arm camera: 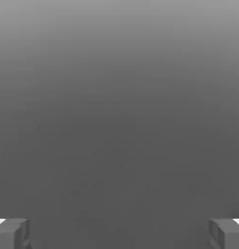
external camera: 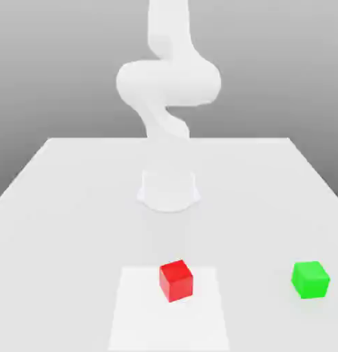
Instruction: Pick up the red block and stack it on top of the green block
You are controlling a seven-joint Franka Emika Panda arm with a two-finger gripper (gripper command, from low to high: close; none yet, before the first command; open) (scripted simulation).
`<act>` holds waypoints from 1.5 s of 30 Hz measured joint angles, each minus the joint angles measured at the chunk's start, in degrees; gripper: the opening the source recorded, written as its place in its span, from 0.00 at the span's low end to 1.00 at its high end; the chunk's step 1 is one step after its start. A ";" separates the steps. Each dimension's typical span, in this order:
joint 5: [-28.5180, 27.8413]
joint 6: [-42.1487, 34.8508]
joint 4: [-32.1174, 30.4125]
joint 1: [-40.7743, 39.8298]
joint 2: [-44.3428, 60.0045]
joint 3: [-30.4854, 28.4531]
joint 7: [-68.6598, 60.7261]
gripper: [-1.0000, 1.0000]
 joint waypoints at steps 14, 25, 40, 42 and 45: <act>4.20 18.68 -20.03 7.84 29.67 -5.45 -17.35 0.50; 1.80 33.50 -25.57 6.94 48.82 -3.78 -21.04 0.50; 1.47 34.02 -25.50 5.81 49.46 -2.72 -20.79 0.00; 0.20 31.61 -25.89 5.95 46.63 -3.17 -19.87 0.00; -1.05 28.13 -26.61 5.63 42.55 -3.22 -18.89 0.00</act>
